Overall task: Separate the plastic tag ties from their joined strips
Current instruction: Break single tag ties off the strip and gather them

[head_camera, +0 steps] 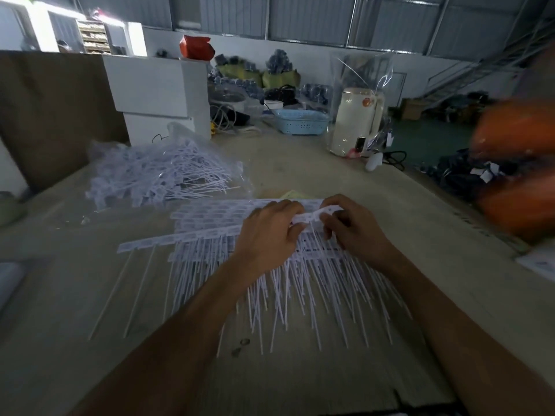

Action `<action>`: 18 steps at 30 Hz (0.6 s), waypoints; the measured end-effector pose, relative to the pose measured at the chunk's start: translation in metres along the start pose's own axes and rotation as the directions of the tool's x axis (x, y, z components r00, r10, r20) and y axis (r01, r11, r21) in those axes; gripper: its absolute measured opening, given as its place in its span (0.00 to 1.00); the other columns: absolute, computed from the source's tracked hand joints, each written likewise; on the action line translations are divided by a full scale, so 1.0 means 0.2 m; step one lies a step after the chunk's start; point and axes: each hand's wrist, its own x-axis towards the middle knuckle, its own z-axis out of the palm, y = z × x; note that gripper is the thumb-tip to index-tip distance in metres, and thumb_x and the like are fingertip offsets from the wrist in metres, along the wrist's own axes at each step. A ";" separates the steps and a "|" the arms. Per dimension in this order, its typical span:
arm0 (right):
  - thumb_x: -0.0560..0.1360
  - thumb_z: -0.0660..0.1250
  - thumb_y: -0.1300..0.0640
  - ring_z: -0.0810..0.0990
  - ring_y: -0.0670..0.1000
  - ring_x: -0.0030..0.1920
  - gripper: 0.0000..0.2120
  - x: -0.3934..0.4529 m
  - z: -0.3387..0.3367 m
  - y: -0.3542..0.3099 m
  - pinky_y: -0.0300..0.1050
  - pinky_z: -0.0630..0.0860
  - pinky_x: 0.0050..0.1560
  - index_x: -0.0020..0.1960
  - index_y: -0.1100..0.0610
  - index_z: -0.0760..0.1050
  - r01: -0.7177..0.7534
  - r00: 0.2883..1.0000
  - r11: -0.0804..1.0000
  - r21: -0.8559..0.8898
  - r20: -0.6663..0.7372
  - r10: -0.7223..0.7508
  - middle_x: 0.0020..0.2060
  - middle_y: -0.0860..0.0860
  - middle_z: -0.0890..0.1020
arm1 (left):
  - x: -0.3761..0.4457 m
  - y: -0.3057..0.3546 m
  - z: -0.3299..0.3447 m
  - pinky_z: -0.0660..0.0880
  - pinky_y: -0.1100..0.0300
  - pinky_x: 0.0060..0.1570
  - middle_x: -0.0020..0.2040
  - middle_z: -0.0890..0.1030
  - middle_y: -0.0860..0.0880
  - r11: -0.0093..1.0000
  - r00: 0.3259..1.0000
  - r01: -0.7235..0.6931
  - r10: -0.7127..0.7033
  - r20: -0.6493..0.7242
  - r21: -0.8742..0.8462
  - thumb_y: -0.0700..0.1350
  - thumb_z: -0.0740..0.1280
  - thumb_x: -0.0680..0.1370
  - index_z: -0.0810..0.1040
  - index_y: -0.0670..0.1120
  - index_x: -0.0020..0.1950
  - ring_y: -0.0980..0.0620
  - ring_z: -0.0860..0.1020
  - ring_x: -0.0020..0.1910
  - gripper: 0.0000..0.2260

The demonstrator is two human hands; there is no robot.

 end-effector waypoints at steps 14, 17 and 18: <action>0.78 0.67 0.64 0.62 0.47 0.21 0.06 0.01 0.13 0.00 0.35 0.55 0.26 0.54 0.57 0.75 0.025 0.994 0.994 -0.105 -0.105 -0.036 0.20 0.47 0.61 | -0.03 -0.07 0.01 0.69 0.58 0.43 0.56 0.81 0.52 0.991 0.981 0.133 -0.131 0.142 -0.007 0.51 0.66 0.79 0.78 0.52 0.57 0.48 0.78 0.54 0.08; 0.77 0.65 0.67 0.63 0.47 0.22 0.07 0.02 0.17 -0.01 0.37 0.57 0.26 0.51 0.57 0.75 0.034 0.989 0.991 -0.128 -0.140 -0.052 0.21 0.47 0.63 | -0.03 -0.07 0.00 0.74 0.55 0.44 0.52 0.81 0.51 0.983 0.976 0.175 -0.165 0.144 -0.060 0.51 0.66 0.79 0.79 0.51 0.54 0.47 0.79 0.51 0.06; 0.75 0.64 0.69 0.64 0.47 0.22 0.09 0.02 0.16 -0.01 0.39 0.58 0.27 0.49 0.56 0.75 0.001 0.983 0.989 -0.146 -0.181 -0.027 0.22 0.48 0.66 | -0.03 -0.07 0.00 0.76 0.54 0.44 0.50 0.82 0.51 0.978 0.974 0.185 -0.168 0.154 -0.098 0.51 0.66 0.79 0.79 0.51 0.52 0.47 0.79 0.50 0.06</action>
